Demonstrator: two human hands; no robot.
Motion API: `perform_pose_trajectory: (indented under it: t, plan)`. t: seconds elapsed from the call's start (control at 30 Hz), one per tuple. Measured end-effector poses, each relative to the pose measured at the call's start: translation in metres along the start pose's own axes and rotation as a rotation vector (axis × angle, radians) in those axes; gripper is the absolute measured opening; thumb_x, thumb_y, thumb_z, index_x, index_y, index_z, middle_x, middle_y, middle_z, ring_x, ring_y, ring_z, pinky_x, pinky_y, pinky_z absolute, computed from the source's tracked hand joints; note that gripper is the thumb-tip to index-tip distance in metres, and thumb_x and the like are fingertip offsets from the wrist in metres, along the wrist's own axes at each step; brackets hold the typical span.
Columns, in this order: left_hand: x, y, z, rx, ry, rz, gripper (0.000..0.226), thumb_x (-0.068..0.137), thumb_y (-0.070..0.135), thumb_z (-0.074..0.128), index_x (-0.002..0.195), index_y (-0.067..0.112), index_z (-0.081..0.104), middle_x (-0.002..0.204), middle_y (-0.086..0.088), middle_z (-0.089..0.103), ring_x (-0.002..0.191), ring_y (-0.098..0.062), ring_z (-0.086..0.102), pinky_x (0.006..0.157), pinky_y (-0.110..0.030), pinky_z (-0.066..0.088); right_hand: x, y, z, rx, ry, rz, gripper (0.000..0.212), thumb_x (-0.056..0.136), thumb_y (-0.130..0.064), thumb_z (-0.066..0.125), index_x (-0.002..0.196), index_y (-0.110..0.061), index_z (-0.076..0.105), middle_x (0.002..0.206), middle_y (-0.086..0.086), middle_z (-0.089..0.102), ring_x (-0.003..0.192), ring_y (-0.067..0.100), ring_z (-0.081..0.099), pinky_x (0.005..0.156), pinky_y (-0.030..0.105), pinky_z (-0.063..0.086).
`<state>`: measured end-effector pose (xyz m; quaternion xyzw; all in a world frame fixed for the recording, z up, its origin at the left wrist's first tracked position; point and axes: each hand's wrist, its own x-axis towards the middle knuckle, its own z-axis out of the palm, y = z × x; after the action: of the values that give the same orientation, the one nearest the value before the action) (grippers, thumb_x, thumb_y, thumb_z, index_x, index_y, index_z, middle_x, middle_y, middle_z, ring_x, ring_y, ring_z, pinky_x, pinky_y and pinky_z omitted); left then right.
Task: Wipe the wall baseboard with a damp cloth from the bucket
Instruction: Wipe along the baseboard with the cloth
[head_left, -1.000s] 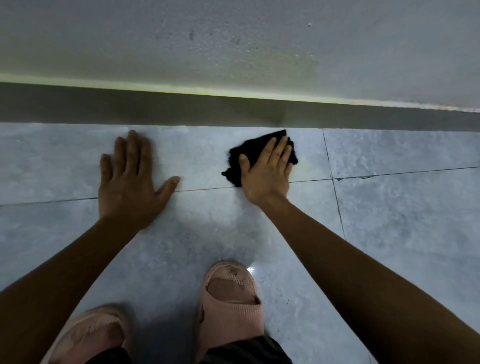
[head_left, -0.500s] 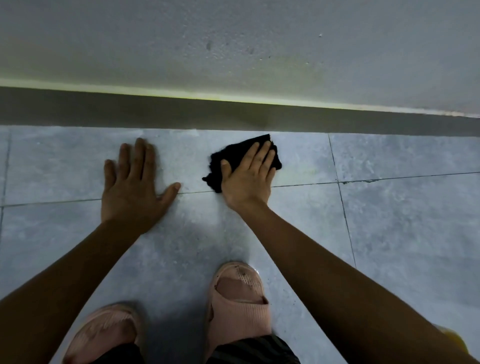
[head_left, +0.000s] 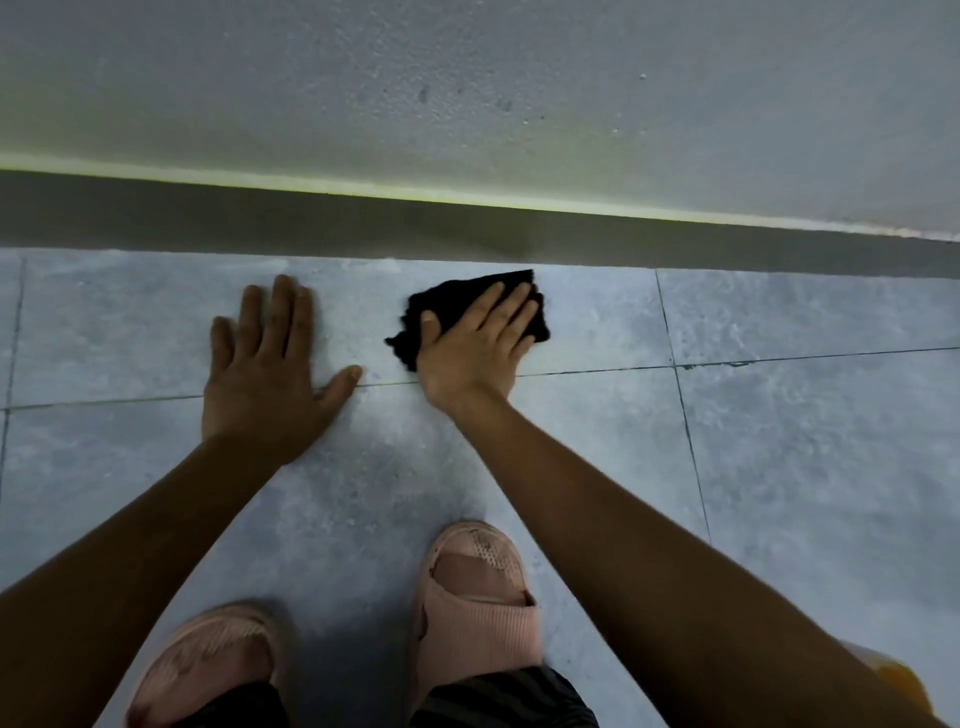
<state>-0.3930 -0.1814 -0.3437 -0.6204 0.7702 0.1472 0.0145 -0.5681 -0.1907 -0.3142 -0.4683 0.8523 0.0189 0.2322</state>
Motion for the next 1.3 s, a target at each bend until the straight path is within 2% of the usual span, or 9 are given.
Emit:
perform_pose_trajectory:
  t: [0.17,0.27,0.4,0.6,0.73,0.9,1.03,1.1,1.3]
  plan:
    - [0.001,-0.011,-0.001,0.008,0.022,0.009,0.091,0.083,0.068,0.010,0.152,0.010,-0.002,0.161,-0.010,-0.005,0.147,-0.027,-0.006,0.118,-0.047,-0.003,-0.012,0.032,0.005,-0.077,0.019,-0.170,0.082,0.097,-0.055,0.022,0.149,-0.003,-0.014,0.154,0.018,-0.023,0.142,0.030,-0.022,0.115,0.042,-0.009]
    - [-0.005,-0.025,-0.005,0.007,0.026,-0.052,0.091,0.083,0.068,0.010,0.152,0.009,-0.003,0.160,-0.011,-0.006,0.147,-0.027,-0.008,0.117,-0.046,-0.004,0.003,0.047,-0.007,-0.085,0.049,-0.052,0.082,0.097,-0.054,0.023,0.149,-0.001,-0.012,0.155,0.019,-0.020,0.143,0.032,-0.018,0.116,0.044,-0.006]
    - [-0.006,-0.029,-0.005,0.000,0.002,-0.068,0.091,0.083,0.069,0.010,0.152,0.010,-0.003,0.161,-0.011,-0.006,0.147,-0.029,-0.006,0.118,-0.049,0.000,0.018,0.027,-0.012,-0.042,0.048,0.089,0.082,0.098,-0.053,0.023,0.148,0.001,-0.013,0.154,0.021,-0.021,0.142,0.034,-0.020,0.116,0.046,-0.007]
    - [-0.005,-0.028,-0.003,0.015,0.006,-0.082,0.091,0.082,0.069,0.007,0.151,0.010,-0.005,0.160,-0.010,-0.007,0.147,-0.029,-0.007,0.117,-0.049,-0.001,-0.004,-0.022,0.007,-0.131,-0.018,-0.172,0.081,0.098,-0.053,0.020,0.148,0.000,-0.014,0.154,0.020,-0.023,0.141,0.033,-0.022,0.116,0.046,-0.008]
    - [-0.005,-0.030,-0.004,0.011,0.007,-0.064,0.089,0.083,0.068,0.007,0.151,0.011,-0.006,0.160,-0.009,-0.008,0.147,-0.027,-0.008,0.118,-0.048,0.000,-0.016,-0.006,0.011,-0.169,-0.025,-0.385,0.079,0.098,-0.052,0.023,0.149,-0.003,-0.011,0.156,0.017,-0.019,0.142,0.029,-0.021,0.118,0.042,-0.006]
    - [-0.012,-0.045,-0.006,-0.015,0.049,-0.156,0.087,0.089,0.066,0.014,0.150,0.009,-0.009,0.160,-0.012,-0.012,0.147,-0.028,-0.008,0.119,-0.047,-0.001,-0.005,0.029,-0.003,-0.192,-0.009,-0.343,0.079,0.098,-0.053,0.023,0.150,-0.003,-0.009,0.157,0.016,-0.016,0.143,0.028,-0.018,0.118,0.039,-0.005]
    - [-0.016,-0.050,-0.005,-0.036,0.049,-0.172,0.089,0.087,0.066,0.016,0.150,0.009,-0.008,0.160,-0.012,-0.008,0.147,-0.028,-0.007,0.118,-0.047,-0.001,-0.003,0.018,-0.001,-0.189,0.021,-0.273,0.076,0.099,-0.049,0.024,0.150,0.000,-0.006,0.157,0.019,-0.013,0.144,0.031,-0.016,0.117,0.042,-0.005]
    - [-0.016,-0.049,-0.005,-0.021,0.042,-0.173,0.088,0.087,0.066,0.015,0.151,0.009,-0.007,0.160,-0.012,-0.007,0.147,-0.029,-0.007,0.118,-0.048,-0.001,-0.004,0.003,0.002,-0.217,0.010,-0.328,0.076,0.099,-0.048,0.024,0.150,0.000,-0.005,0.157,0.019,-0.011,0.144,0.033,-0.014,0.116,0.043,-0.005]
    - [-0.014,-0.049,-0.008,0.002,0.029,-0.169,0.089,0.086,0.065,0.014,0.151,0.007,-0.004,0.160,-0.014,-0.003,0.147,-0.032,-0.004,0.117,-0.052,0.003,-0.012,-0.025,0.007,-0.295,-0.066,-0.652,0.072,0.099,-0.046,0.027,0.151,-0.004,-0.001,0.158,0.015,-0.009,0.144,0.029,-0.013,0.118,0.043,-0.003]
